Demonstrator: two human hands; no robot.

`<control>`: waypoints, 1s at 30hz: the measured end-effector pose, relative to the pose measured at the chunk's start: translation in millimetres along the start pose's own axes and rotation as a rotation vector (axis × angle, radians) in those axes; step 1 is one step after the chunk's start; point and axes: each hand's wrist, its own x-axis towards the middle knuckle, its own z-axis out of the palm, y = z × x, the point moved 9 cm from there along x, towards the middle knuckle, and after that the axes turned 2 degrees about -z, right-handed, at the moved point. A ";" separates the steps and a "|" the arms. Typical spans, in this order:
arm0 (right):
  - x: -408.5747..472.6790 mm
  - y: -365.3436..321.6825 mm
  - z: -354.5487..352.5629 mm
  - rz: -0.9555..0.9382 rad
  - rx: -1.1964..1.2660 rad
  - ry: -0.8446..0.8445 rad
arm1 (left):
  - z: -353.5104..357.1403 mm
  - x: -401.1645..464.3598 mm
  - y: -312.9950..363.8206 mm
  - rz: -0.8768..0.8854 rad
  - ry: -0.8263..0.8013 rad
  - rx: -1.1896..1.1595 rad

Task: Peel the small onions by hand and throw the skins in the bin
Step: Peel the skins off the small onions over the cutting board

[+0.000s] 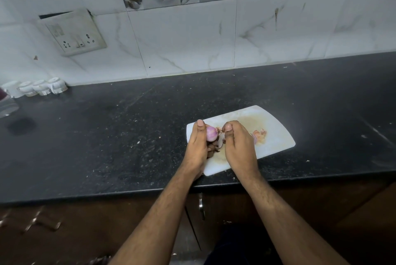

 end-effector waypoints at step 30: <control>-1.7 -3.8 -4.3 -0.024 0.003 0.029 | -5.8 4.5 -2.4 0.018 0.003 -0.174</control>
